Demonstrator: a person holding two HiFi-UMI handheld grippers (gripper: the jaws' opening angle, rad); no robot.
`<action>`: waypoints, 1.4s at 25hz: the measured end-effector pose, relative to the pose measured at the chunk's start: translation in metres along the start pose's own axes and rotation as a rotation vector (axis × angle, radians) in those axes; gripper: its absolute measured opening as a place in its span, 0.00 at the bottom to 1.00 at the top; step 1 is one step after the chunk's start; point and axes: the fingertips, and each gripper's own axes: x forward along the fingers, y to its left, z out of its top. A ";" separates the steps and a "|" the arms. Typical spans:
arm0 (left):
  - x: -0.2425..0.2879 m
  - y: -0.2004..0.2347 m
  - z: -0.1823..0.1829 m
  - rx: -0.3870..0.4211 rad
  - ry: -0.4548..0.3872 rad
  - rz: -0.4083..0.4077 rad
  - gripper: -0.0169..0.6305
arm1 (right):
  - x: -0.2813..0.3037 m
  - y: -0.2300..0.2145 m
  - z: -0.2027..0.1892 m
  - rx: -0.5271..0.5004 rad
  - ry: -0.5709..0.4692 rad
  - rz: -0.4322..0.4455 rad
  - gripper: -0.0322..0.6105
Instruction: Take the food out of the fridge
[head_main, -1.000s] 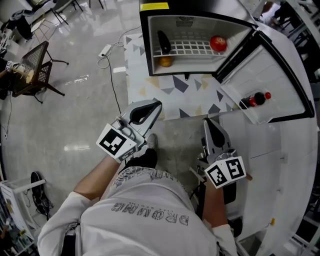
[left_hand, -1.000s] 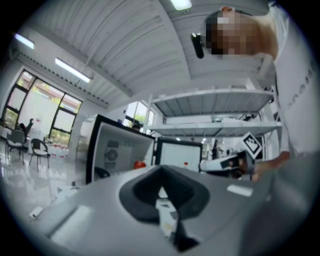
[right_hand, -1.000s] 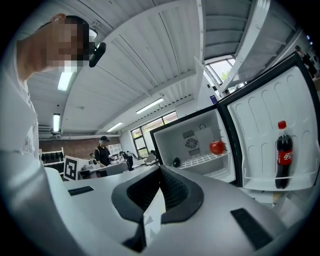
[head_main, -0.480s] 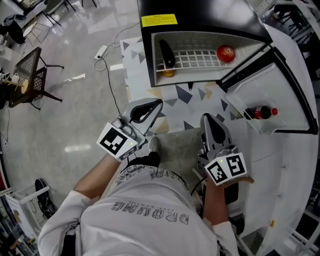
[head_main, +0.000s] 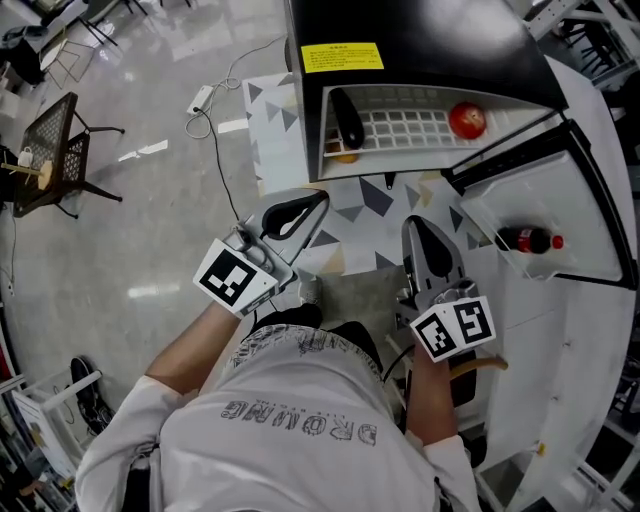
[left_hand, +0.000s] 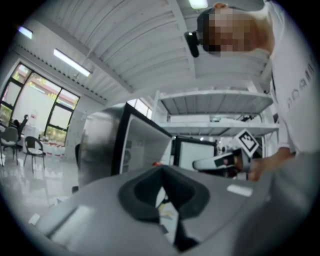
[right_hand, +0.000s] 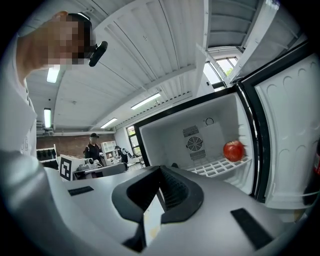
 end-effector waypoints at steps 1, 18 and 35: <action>0.000 0.003 0.000 0.000 -0.001 0.003 0.04 | 0.004 0.000 0.000 -0.003 0.001 0.003 0.05; 0.004 0.030 -0.008 -0.010 0.027 0.113 0.04 | 0.065 -0.015 0.002 -0.035 0.022 0.092 0.05; 0.024 0.025 -0.025 -0.018 0.079 0.284 0.04 | 0.117 -0.043 -0.007 -0.102 0.095 0.251 0.05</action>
